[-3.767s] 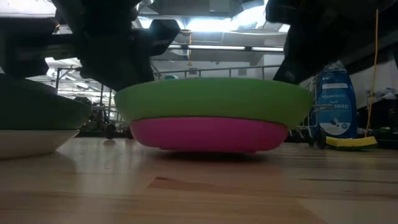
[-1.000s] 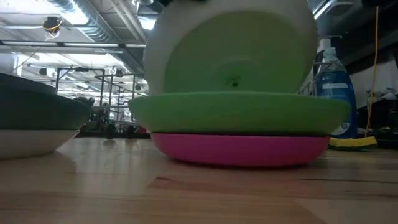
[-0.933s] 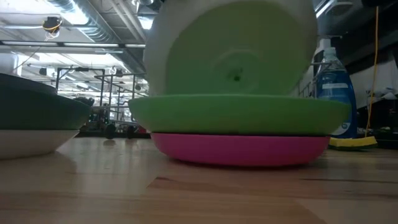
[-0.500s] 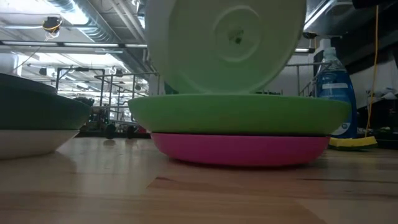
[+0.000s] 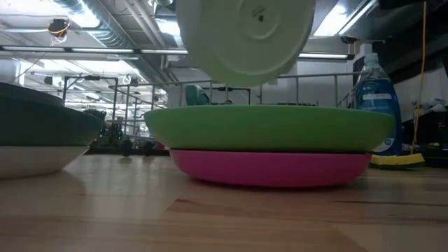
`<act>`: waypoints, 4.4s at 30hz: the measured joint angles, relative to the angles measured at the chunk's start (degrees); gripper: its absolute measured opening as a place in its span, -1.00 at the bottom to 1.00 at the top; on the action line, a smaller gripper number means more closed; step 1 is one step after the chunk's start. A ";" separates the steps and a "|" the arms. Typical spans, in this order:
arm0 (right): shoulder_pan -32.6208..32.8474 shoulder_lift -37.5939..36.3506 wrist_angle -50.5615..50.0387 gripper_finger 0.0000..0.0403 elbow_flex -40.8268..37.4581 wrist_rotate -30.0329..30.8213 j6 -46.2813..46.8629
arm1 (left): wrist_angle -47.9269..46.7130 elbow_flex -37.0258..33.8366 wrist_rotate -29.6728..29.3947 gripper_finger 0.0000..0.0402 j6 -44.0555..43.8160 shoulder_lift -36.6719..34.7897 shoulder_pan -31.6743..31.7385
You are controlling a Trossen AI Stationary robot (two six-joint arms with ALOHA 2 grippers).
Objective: Sort dishes
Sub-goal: Put the white plate in the dish rack
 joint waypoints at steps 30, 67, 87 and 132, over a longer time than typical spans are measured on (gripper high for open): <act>-26.36 -9.91 -12.49 -1.00 -0.02 -1.25 -12.84 | 16.42 -0.02 13.57 -1.00 -5.25 -3.32 39.59; -82.39 -16.51 6.09 -1.00 0.00 -45.20 -34.17 | 63.96 12.41 27.13 -1.00 -48.79 37.29 64.55; -82.55 -16.51 6.04 -1.00 0.00 -45.22 -34.26 | 57.50 17.66 23.14 -1.00 -45.23 38.58 65.42; -82.51 -16.43 6.01 -1.00 0.00 -45.24 -34.22 | 40.64 17.57 14.39 -0.50 -30.24 38.40 64.65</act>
